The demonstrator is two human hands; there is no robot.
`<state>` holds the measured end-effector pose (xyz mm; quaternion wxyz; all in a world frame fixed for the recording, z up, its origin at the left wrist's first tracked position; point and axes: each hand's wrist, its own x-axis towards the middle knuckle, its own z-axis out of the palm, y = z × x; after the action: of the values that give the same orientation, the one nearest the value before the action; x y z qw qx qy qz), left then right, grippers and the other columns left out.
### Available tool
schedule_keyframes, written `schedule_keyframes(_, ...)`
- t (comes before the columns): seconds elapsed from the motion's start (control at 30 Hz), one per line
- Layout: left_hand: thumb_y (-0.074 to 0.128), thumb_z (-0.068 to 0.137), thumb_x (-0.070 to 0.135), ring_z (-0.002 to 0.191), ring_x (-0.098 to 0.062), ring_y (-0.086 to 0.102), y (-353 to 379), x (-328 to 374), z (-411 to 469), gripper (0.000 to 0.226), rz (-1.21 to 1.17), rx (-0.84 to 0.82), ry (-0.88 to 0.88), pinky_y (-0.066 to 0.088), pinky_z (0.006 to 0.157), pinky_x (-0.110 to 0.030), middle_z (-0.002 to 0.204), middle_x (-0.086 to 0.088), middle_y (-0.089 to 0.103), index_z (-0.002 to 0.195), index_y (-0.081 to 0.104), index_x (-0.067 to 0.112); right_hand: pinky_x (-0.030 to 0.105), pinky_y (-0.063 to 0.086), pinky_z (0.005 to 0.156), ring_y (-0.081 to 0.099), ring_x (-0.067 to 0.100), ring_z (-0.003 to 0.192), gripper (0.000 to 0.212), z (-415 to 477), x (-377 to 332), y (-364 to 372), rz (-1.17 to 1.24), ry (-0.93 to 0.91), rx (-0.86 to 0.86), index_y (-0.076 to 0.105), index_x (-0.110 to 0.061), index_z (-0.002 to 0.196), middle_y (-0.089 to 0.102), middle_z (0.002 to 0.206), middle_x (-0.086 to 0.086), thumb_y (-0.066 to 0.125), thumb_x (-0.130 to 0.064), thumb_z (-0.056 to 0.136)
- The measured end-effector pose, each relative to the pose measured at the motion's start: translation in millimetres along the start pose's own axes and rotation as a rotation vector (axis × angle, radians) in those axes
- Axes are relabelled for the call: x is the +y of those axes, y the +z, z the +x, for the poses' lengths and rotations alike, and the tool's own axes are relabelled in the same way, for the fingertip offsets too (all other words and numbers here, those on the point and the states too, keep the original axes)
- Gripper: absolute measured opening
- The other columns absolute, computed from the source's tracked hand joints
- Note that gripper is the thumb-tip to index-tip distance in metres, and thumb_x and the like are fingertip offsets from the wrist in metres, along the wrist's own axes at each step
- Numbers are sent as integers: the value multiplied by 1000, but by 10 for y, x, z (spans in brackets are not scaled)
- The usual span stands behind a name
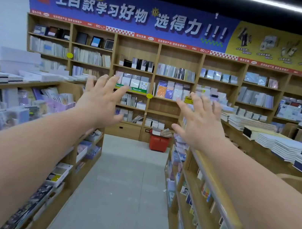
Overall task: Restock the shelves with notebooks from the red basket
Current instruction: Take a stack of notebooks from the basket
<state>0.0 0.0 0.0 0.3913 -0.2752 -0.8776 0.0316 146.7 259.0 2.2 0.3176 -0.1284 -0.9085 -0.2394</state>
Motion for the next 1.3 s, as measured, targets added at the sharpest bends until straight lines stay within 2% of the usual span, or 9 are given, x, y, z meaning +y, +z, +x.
schedule_keyframes(0.27,48,85,69,149,-36,20,658,55,498,89,11,-3,33,19,119,-62,165,-12,18,158,15,30,59,8,121,9,36,152,75,484,-80,756,23,-17,-57,18,-38,157,13,167,11,34,-73,93)
schedule_keyframes(0.57,48,86,70,151,-36,15,2216,-221,1600,88,-20,-62,77,17,120,-61,166,-12,15,158,16,31,62,9,121,7,37,154,75,1778,-474,2013,21,15,-129,19,-39,157,11,168,11,33,-75,92)
schedule_keyframes(0.77,51,84,68,149,-36,19,3143,-469,2505,86,-56,-111,119,20,119,-61,164,-12,21,155,21,30,59,13,121,14,34,153,76,2744,-633,2780,76,52,-217,20,-40,157,16,167,10,35,-75,91)
schedule_keyframes(1.0,52,83,69,146,-37,26,4404,-439,3448,87,-90,-163,131,25,118,-61,162,-12,25,155,20,31,57,17,120,19,31,151,73,3566,-636,4005,115,49,-271,23,-39,156,20,165,8,35,-73,92)
schedule_keyframes(1.3,54,82,69,141,-38,32,5941,169,4742,87,-78,-260,115,30,114,-58,158,-13,30,153,27,28,55,22,117,25,32,148,74,4702,-91,5898,139,14,-298,26,-39,154,25,163,9,39,-74,91)
